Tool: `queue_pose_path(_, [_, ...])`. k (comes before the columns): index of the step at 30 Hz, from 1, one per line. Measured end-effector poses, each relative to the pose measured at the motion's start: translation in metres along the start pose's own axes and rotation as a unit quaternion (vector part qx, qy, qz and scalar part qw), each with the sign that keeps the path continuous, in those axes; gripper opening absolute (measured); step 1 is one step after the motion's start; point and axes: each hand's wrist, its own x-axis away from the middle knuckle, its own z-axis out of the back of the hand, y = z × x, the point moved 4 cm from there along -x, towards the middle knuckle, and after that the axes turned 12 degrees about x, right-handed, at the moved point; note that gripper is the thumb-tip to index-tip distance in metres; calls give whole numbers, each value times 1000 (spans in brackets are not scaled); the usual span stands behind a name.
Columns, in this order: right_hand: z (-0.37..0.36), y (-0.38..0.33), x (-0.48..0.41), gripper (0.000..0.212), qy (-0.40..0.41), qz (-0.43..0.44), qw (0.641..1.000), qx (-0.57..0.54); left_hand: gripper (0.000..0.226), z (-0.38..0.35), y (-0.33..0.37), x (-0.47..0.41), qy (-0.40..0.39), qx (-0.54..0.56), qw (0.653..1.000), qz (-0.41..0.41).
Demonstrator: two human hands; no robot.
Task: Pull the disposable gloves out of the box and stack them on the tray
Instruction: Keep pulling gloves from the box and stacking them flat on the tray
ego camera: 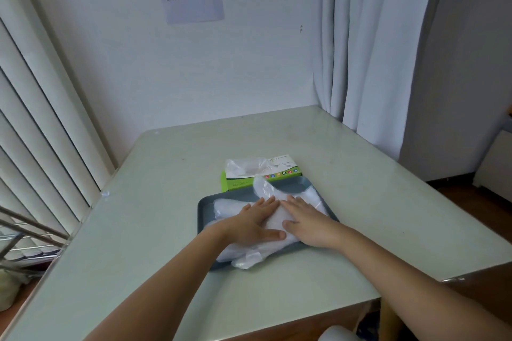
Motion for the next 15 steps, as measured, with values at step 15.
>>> queue_pose_path(15, [28,8,-16,60,48,-39,998,9,52,61,-50,26,75,-25,995,65])
